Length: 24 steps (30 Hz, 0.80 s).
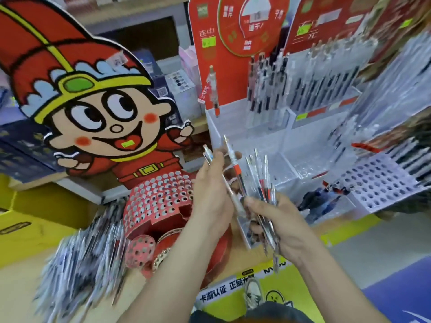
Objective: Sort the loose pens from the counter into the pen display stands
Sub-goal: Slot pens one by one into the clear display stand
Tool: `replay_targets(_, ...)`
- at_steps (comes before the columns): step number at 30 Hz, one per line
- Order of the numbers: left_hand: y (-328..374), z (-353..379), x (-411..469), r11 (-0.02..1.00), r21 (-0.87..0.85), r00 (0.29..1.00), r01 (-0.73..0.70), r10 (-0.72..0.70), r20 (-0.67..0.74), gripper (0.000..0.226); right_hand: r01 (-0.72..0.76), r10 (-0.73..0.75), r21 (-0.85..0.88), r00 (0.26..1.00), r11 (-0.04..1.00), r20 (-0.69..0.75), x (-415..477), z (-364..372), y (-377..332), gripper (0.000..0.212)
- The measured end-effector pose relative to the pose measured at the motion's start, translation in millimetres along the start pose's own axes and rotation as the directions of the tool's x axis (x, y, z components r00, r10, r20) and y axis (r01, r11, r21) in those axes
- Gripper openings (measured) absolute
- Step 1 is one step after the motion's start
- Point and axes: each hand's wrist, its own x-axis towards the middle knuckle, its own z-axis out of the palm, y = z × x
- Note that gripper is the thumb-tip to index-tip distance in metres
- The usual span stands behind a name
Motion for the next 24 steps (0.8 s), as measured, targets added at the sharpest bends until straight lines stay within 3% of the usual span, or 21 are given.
replay_targets(5,-20.2,8.3,-6.0,0.993,0.093,0.995,-0.072,0.077,-0.056,0.028,0.0,-0.004,-0.137,1.0,0.991,-0.03,8.7,-10.2,-5.2,0.009)
replay_targets(10,-28.1,2.2,-5.5,0.928,0.346,0.987,-0.135,0.156,-0.031,0.023,-0.003,0.025,-0.212,0.995,0.977,0.1,11.0,-16.1,-5.7,0.008)
replay_targets(15,-12.7,-5.8,0.2,0.976,0.217,1.0,-0.023,0.023,0.004,0.012,-0.01,0.051,-0.25,0.986,0.968,0.158,7.3,-29.6,-16.8,0.019)
replay_targets(19,25.2,-25.0,15.0,0.981,0.159,0.991,-0.109,0.119,-0.056,0.01,-0.029,0.098,-0.377,0.982,0.926,0.164,0.6,-56.9,-20.1,0.03)
replay_targets(22,46.6,-36.3,23.3,0.835,0.438,0.918,-0.334,0.392,-0.049,0.008,-0.051,0.072,-0.401,0.997,0.915,0.038,-3.6,-82.3,-25.1,0.075)
replay_targets(24,45.9,-34.9,26.5,0.674,0.616,0.856,-0.408,0.517,0.001,0.012,-0.036,0.03,-0.371,0.999,0.928,-0.022,-2.5,-96.5,-30.2,0.079)
